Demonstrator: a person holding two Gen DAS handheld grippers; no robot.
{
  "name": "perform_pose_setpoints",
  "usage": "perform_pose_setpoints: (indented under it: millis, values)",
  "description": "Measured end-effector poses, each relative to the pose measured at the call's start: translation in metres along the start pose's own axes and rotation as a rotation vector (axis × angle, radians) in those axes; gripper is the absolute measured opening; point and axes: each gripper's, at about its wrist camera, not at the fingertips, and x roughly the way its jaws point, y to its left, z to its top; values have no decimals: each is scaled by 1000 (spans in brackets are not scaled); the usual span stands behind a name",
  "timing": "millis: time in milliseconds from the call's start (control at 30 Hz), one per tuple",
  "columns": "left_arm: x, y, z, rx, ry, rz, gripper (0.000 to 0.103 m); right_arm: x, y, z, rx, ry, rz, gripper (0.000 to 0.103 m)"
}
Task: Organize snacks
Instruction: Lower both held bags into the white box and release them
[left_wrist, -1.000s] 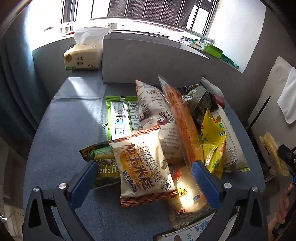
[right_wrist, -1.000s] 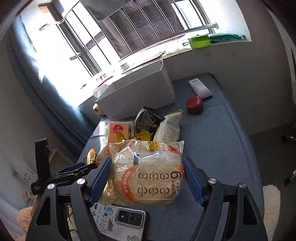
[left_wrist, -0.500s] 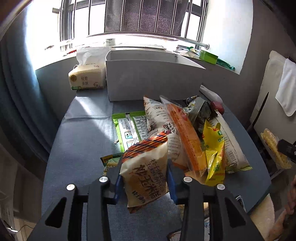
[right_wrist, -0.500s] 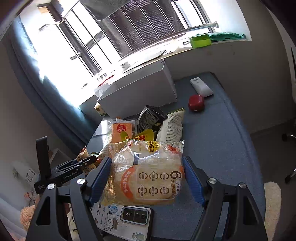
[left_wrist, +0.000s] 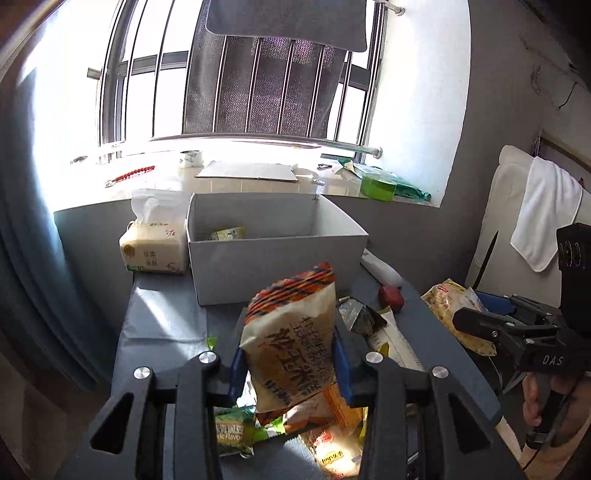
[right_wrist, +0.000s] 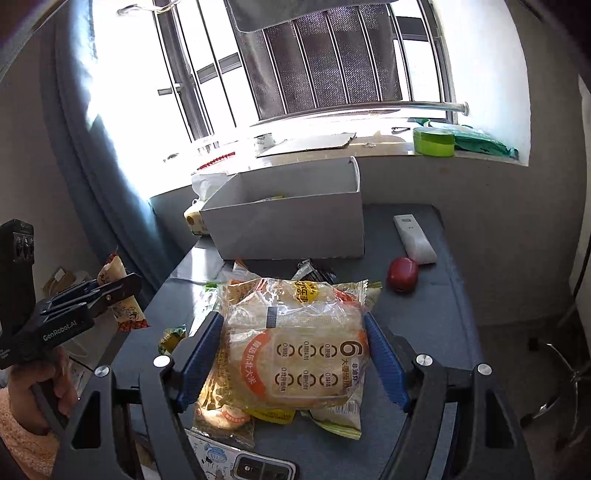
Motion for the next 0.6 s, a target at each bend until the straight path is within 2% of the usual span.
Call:
perform_pose_setpoints:
  millis: [100,200,333,467,600]
  values:
    - [18,9,43,-11,-29,-9,42,25,0,38,-8,-6,25,81]
    - [46,16,85,4,-43,39,42,59,-7,82,-6,-10,36,81]
    - [98,28,129,9,-25,102,42,110,-14,139,-51,15,-16,81]
    - [146,40,155,-2,14,124,42,156,-26,185,-39,44,-20,81]
    - [175,44,157,9,37,147,45,187,-38,205,9,76,-21,81]
